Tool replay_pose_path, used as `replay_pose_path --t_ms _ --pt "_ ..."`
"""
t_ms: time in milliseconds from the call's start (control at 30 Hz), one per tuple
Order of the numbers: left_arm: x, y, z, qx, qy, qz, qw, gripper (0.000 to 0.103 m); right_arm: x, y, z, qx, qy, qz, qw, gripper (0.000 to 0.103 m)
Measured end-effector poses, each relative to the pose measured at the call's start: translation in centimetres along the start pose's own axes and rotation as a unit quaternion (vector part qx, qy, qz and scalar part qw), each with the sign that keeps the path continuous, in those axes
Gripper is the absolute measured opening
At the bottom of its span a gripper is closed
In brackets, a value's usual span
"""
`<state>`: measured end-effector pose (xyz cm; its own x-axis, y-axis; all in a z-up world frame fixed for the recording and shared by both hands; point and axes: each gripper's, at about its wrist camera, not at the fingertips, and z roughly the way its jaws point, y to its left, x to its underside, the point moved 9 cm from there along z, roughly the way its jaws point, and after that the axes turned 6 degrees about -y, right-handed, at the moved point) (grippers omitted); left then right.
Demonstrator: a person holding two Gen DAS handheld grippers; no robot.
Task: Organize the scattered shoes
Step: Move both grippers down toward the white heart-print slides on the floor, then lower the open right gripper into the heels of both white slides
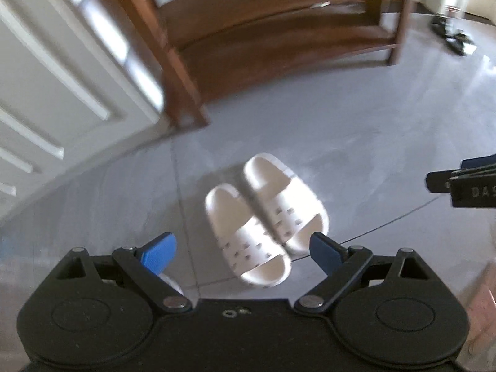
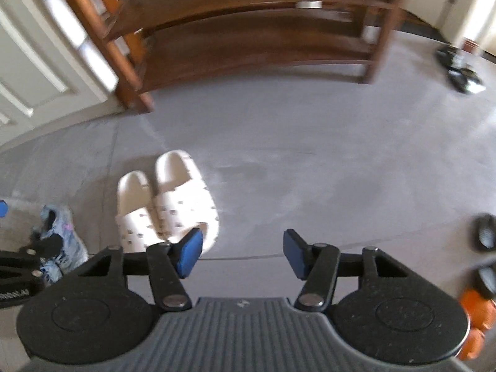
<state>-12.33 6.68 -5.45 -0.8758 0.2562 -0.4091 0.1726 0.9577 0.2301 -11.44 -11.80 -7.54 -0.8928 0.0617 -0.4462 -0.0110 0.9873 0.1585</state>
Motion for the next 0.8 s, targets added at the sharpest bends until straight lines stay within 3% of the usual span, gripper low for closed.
replay_pose_path --t_ms 133,267,433,600,800 --pt "2.4 2.9 2.4 -0.011 0.016 -0.040 0.9990 0.094 -0.8 5.7 4.0 -0.043 0.002 -0.074 0.996 0.043" --pt "4.2 5.9 4.9 -0.011 0.024 -0.059 0.9979 0.094 -1.2 10.2 7.7 -0.066 0.008 -0.139 0.988 0.042" --pt "4.6 8.6 6.9 -0.010 0.007 -0.057 0.9983 0.094 -1.0 13.0 11.0 -0.065 0.011 -0.171 0.983 0.043" --pt "4.5 10.2 8.9 -0.008 -0.012 -0.037 0.9992 0.094 2.2 14.4 14.5 -0.052 0.024 -0.157 0.986 0.043" --pt "3.0 10.7 11.3 -0.013 -0.073 0.025 0.9969 0.094 8.3 14.1 17.0 -0.047 0.036 -0.186 0.981 0.043"
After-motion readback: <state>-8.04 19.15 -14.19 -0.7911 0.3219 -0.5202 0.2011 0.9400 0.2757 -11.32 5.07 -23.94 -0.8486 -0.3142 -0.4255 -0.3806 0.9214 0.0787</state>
